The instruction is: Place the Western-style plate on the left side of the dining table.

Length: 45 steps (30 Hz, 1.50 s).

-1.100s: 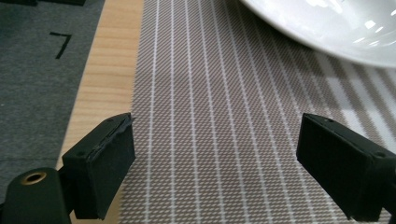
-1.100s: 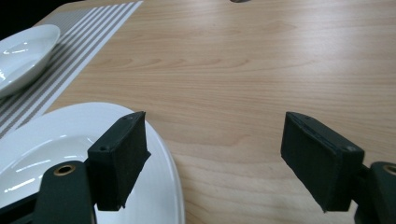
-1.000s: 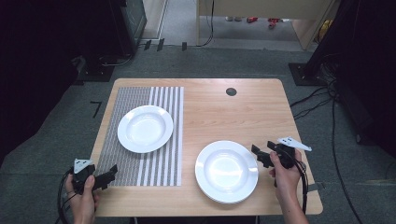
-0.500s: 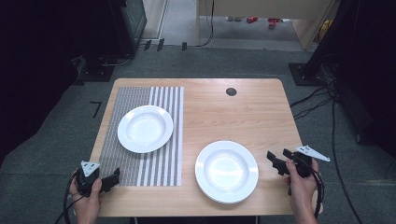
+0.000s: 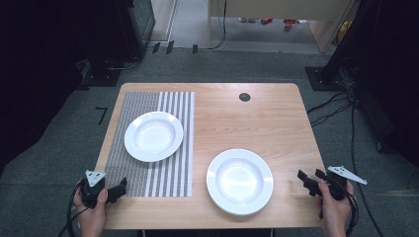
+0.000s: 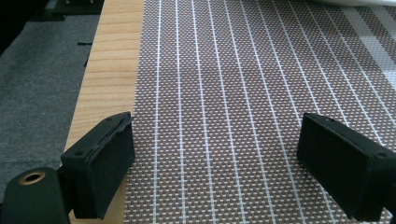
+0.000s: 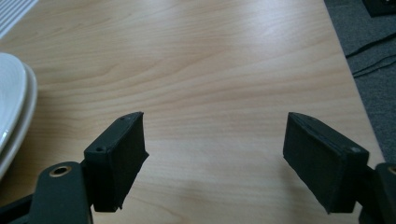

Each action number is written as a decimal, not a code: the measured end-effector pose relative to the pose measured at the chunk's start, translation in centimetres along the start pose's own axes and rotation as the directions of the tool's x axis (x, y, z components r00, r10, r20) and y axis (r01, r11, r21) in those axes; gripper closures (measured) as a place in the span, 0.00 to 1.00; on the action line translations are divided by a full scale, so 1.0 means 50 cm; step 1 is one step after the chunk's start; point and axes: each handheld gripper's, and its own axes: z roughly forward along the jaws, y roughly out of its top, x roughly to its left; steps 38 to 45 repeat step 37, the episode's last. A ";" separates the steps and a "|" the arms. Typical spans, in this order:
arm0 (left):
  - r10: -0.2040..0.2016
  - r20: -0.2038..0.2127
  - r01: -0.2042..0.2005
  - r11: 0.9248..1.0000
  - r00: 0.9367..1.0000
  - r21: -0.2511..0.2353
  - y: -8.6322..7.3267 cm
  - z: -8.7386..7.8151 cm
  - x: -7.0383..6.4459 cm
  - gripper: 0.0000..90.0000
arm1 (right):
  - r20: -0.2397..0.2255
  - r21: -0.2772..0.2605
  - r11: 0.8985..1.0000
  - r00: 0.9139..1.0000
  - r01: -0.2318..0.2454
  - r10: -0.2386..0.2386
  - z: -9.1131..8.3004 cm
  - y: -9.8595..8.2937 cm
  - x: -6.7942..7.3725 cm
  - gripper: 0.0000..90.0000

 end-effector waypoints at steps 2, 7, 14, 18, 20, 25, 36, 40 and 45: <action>0.000 0.000 0.000 1.000 1.000 0.000 0.000 0.000 0.000 0.12 | 0.012 0.006 1.000 1.000 0.002 -0.002 -0.005 -0.006 -0.005 0.23; 0.000 0.000 0.000 1.000 1.000 0.001 0.000 0.000 0.000 0.12 | 0.041 0.019 1.000 0.999 0.021 -0.022 -0.012 -0.022 -0.016 0.23; 0.000 0.000 0.000 1.000 1.000 0.000 0.000 0.000 0.000 0.12 | 0.125 0.058 0.990 0.983 0.126 -0.132 -0.005 -0.034 -0.001 0.22; 0.001 0.000 -0.001 1.000 1.000 0.000 0.000 0.000 0.000 0.12 | 0.152 0.089 0.976 0.966 0.198 -0.210 0.002 -0.039 0.021 0.21; 0.001 0.000 -0.001 1.000 1.000 0.000 0.000 0.000 0.000 0.12 | 0.150 0.089 0.976 0.966 0.198 -0.210 0.002 -0.039 0.022 0.21; 0.001 0.000 -0.001 1.000 1.000 0.000 0.000 0.000 0.000 0.12 | 0.144 0.091 0.976 0.967 0.199 -0.211 0.002 -0.039 0.022 0.21; 0.000 0.000 0.000 1.000 1.000 0.000 0.000 0.000 0.000 0.12 | 0.143 0.091 0.976 0.967 0.200 -0.211 0.002 -0.039 0.023 0.21; 0.000 0.000 0.000 1.000 1.000 0.000 0.000 0.000 0.000 0.12 | 0.143 0.091 0.976 0.967 0.200 -0.211 0.002 -0.039 0.023 0.21; 0.000 0.000 0.000 1.000 1.000 0.000 0.000 0.000 0.000 0.12 | 0.143 0.091 0.976 0.967 0.200 -0.211 0.002 -0.039 0.023 0.21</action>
